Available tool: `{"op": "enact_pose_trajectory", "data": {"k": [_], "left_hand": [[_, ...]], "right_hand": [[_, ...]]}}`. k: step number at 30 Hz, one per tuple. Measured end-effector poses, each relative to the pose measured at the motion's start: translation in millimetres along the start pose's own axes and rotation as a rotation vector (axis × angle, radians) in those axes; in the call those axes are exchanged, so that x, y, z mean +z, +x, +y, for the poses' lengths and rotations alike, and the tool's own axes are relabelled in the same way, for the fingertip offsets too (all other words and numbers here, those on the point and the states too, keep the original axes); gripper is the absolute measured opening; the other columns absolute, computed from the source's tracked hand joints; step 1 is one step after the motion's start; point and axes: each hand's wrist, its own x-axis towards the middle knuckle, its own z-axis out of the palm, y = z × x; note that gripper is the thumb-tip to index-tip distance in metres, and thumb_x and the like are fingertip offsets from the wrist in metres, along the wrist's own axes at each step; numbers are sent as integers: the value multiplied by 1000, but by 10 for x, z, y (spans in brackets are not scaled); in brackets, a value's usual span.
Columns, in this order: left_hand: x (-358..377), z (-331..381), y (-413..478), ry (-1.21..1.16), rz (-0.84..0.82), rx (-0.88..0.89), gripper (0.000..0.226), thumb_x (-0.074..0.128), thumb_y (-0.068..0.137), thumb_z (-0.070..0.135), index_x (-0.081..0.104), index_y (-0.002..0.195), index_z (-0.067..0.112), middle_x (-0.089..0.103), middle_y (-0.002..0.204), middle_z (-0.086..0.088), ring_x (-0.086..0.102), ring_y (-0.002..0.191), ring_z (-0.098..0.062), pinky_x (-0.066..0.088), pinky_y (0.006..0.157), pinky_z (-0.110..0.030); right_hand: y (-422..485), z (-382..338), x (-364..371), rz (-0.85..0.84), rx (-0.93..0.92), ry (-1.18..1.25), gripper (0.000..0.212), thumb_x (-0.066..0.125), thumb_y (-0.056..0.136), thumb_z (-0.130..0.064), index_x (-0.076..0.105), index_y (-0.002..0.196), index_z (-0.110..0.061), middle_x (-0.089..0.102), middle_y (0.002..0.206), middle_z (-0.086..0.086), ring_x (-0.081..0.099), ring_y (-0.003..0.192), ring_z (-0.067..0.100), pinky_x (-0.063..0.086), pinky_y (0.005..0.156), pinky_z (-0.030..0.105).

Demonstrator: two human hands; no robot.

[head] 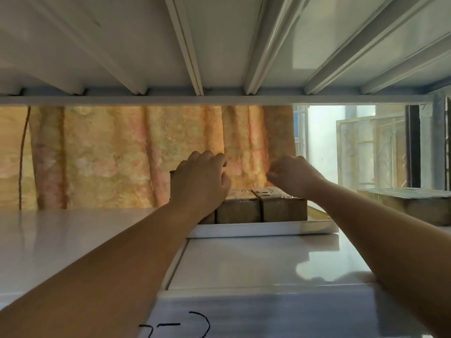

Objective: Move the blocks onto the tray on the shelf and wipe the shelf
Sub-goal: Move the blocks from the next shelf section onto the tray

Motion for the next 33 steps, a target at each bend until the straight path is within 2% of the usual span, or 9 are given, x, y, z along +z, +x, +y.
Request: {"op": "enact_pose_trajectory", "data": {"k": [4, 7, 10, 13, 17, 20, 25, 29, 33], "left_hand": [[-40, 116, 10, -47, 24, 145, 33, 43, 92, 23, 54, 123, 19, 62, 117, 3, 48, 112, -19, 45, 80, -33], [-148, 280, 15, -100, 31, 263, 39, 44, 91, 12, 53, 129, 18, 64, 115, -2, 49, 112, -21, 49, 79, -38], [-167, 482, 78, 69, -108, 457, 46, 43, 89, 0, 52, 131, 16, 54, 132, -1, 47, 115, -23, 47, 79, -36], [-104, 746, 166, 195, -134, 555, 37, 47, 88, 1, 64, 117, 16, 49, 138, 3, 47, 118, -19, 46, 79, -32], [75, 1325, 321, 17, -149, 352, 30, 46, 90, 6, 70, 106, 15, 59, 123, 0, 54, 113, -21, 52, 87, -39], [227, 1871, 458, -80, -156, 239, 27, 47, 87, 5, 71, 93, 14, 65, 106, -2, 59, 104, -23, 50, 82, -34], [582, 2609, 725, -336, -323, 3, 23, 52, 79, 3, 70, 88, 14, 69, 93, -1, 66, 88, -23, 57, 81, -40], [879, 3074, 874, -446, -505, -145, 27, 52, 81, 19, 63, 103, 7, 67, 103, -10, 62, 89, -25, 51, 73, -30], [1085, 3453, 948, -214, -673, -122, 58, 42, 91, 48, 44, 133, 9, 47, 134, -19, 48, 119, -36, 43, 92, -40]], "right_hand": [[-170, 6, -115, -69, -27, -47, 33, 46, 89, -19, 60, 59, -16, 64, 74, -3, 56, 78, 22, 43, 69, 29], [-275, 56, -220, -74, -11, -47, 30, 44, 91, -15, 71, 94, -3, 70, 103, 6, 62, 97, 23, 48, 89, 32], [-434, 142, -404, -146, 52, -80, 29, 45, 95, -18, 69, 107, -7, 67, 111, 8, 61, 106, 24, 47, 90, 30], [-454, 421, -525, -83, 9, -160, 32, 44, 97, -15, 72, 108, -6, 69, 116, 3, 66, 103, 24, 51, 94, 35], [-414, 1017, -678, -49, 154, -188, 32, 41, 89, -7, 71, 99, -3, 70, 106, 9, 67, 91, 26, 55, 84, 36], [-481, 1533, -817, -82, 214, -303, 32, 41, 83, -15, 67, 99, -7, 68, 102, 7, 64, 94, 26, 54, 82, 37], [-630, 2312, -1104, -99, 357, -300, 39, 43, 85, -9, 62, 119, -9, 62, 125, 9, 58, 111, 30, 48, 96, 40], [-676, 2697, -1211, -259, 379, -266, 38, 47, 93, -16, 57, 128, -4, 56, 132, 10, 54, 120, 27, 45, 101, 35], [-563, 3032, -1076, -272, 428, -192, 37, 59, 81, -44, 62, 96, -9, 60, 91, 4, 58, 88, 21, 45, 72, 28]]}}
